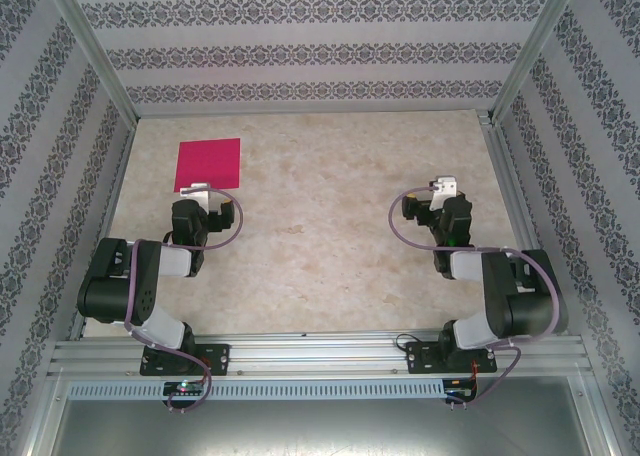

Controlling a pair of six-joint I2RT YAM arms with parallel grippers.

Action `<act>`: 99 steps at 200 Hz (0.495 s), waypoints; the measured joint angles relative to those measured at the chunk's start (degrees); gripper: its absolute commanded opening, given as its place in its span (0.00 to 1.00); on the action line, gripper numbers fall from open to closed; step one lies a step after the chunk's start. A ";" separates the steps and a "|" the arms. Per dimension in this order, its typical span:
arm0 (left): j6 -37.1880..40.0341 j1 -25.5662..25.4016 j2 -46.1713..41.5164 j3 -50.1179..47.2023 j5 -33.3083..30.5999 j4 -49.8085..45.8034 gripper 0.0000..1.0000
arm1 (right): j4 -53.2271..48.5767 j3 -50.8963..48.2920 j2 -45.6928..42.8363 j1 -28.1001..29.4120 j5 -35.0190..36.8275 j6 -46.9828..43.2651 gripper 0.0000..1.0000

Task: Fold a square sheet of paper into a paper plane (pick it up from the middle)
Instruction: Move the square sheet of paper to the center of the table.

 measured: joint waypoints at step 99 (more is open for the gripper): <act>-19.26 2.03 0.48 46.84 -0.48 -49.66 0.99 | -37.55 16.20 -18.67 0.15 -13.60 23.65 0.98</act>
